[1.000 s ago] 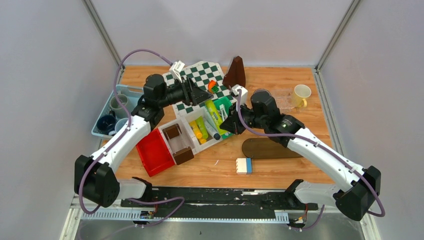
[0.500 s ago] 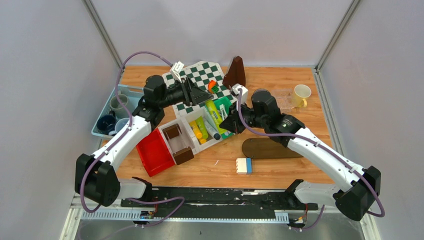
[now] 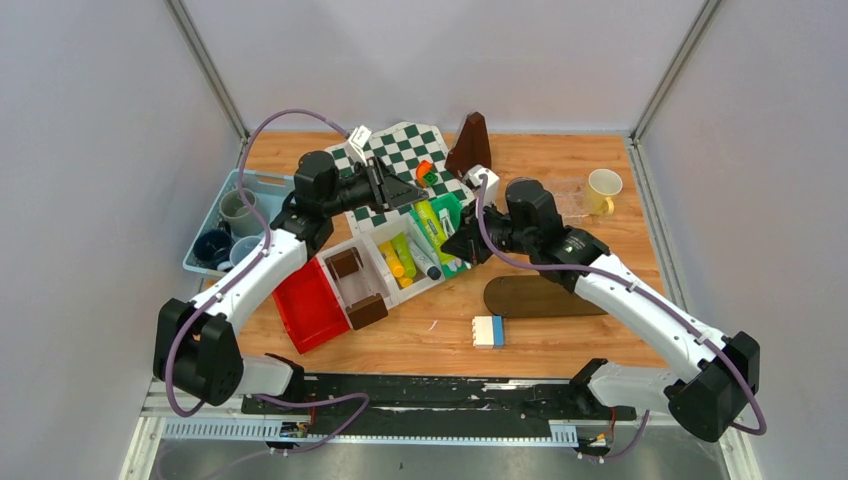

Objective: Prepare toiletry sets of a toothbrush and toothpaste on the tray
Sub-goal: Place the toothpaste in the toothpaste holder.

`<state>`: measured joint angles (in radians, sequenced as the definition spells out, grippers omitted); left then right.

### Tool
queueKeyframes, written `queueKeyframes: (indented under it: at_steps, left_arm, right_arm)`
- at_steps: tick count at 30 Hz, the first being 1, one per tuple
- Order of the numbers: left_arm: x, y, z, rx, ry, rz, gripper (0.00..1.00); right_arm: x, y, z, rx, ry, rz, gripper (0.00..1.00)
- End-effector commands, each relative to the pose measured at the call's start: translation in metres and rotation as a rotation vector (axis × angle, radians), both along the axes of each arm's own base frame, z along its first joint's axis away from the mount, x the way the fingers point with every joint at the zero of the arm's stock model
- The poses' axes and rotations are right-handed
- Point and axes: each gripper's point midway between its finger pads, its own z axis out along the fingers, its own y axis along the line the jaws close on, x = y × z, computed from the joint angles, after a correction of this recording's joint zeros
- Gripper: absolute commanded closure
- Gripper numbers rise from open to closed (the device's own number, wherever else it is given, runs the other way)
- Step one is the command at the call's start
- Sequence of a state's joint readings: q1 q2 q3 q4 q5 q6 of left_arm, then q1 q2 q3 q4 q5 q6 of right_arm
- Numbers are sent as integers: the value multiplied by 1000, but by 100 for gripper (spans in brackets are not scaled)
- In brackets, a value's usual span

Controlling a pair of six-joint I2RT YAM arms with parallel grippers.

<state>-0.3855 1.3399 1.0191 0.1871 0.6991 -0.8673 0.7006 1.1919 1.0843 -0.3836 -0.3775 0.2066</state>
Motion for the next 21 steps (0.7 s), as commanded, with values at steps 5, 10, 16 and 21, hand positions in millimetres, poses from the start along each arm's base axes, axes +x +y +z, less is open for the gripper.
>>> queueKeyframes:
  at_steps: [5, 10, 16, 21]
  left_arm:
    - [-15, 1, 8, -88, -20, -30, 94]
    - [-17, 5, 10, -138, 9, 15, 100]
    - [-10, 10, 9, -160, 13, 97, 95]
    - [-9, 9, 5, -196, 44, 121, 100]
  right_arm:
    - [12, 3, 29, 197, 11, 47, 100]
    - [21, 2, 34, 257, 48, 55, 100]
    - [26, 10, 40, 298, 77, 57, 100]
    - [36, 12, 42, 319, 104, 7, 99]
